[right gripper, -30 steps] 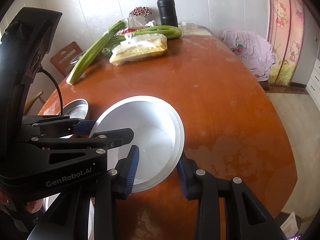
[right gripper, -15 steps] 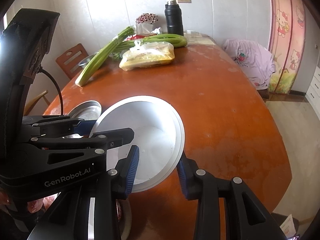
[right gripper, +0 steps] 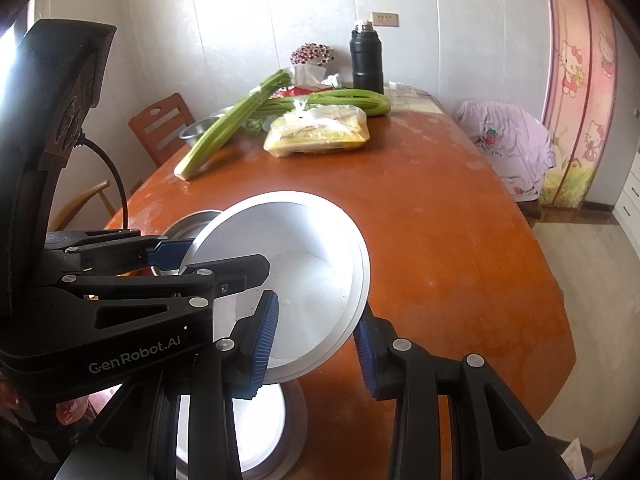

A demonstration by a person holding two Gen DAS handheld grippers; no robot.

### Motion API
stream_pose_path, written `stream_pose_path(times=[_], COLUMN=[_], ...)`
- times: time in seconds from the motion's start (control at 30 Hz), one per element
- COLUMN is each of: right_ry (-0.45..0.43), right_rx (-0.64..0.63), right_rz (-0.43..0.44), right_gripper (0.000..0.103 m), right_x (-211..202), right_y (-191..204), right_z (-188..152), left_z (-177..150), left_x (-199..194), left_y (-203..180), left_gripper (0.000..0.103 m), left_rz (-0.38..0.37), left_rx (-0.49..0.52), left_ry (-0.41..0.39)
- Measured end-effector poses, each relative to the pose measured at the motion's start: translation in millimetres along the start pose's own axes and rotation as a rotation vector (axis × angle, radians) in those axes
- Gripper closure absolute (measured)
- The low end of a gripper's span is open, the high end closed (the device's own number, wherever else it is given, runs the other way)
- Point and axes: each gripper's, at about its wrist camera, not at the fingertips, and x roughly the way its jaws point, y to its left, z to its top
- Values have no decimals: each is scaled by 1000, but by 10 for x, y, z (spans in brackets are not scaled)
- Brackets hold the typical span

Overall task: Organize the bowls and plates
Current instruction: 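Lift the smaller bowl with the left tool and carry it over the stack, then lower the smaller bowl into the larger red-and-white bowl with the left tool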

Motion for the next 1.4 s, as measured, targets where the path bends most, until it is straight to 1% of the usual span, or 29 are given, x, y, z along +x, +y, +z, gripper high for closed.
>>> stream_pose_path(times=[0.33,0.77,1.4], right_ry=[-21,-9,45], right_rx=[-26,-49,-85], right_rz=[20,28,39], right_gripper=[64,63,63], right_x=[-159,-259,-141], right_y=[183,353,509], right_z=[-74,-229,-442], left_z=[-158,-383,-667], left_x=[-264,-408,-336], left_y=[47,84,169], left_gripper=[69,69,69], left_rz=[17,26,36], left_rx=[-8,-18,-46], left_ry=[-33,-35,11])
